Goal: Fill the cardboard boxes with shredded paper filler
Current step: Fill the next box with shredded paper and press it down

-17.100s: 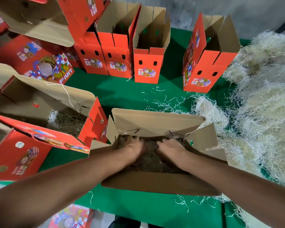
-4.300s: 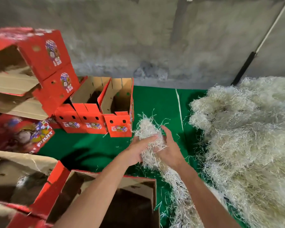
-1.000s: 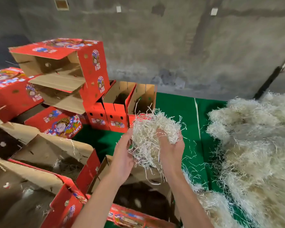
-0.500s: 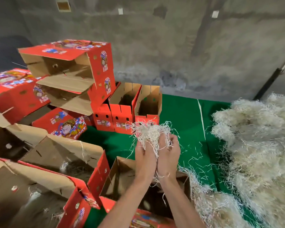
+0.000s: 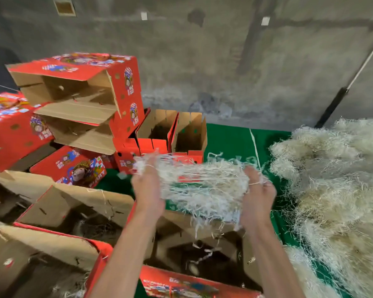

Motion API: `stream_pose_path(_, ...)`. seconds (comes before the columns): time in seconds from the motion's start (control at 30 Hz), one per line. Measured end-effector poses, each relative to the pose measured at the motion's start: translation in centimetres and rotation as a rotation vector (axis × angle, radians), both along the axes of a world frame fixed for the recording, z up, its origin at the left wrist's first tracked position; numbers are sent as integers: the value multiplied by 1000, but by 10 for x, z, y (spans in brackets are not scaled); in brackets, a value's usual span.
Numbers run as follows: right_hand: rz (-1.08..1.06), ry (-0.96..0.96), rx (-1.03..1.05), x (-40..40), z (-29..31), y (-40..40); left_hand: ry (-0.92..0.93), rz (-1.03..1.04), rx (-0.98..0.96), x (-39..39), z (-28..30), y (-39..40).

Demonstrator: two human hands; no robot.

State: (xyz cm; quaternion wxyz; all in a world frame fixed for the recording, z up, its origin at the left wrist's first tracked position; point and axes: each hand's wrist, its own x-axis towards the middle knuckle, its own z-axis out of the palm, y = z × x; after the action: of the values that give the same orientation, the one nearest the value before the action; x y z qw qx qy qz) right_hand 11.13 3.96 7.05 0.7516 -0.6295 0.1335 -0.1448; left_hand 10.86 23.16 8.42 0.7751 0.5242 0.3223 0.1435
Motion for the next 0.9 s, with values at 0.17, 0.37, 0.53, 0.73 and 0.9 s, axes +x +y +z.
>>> stream_pose_path(0.17,94,-11,5,2,0,24,27,-220,16,-1,-11,-24)
stream_pose_path(0.37,-25,43,-4,5,16,-18,-91,-52,-97,13,-5,32)
stream_pose_path(0.53,277,-11,185,-6,33,20,-38,-324,13,4,-5,-7)
stream_pose_path(0.73,624,-143,-55,-16,35,23,-160,-684,-207,-12,-32,-14)
stream_pose_path(0.9,361,-390,-627,-12,5,31,5,-548,1,-18,-35,-35)
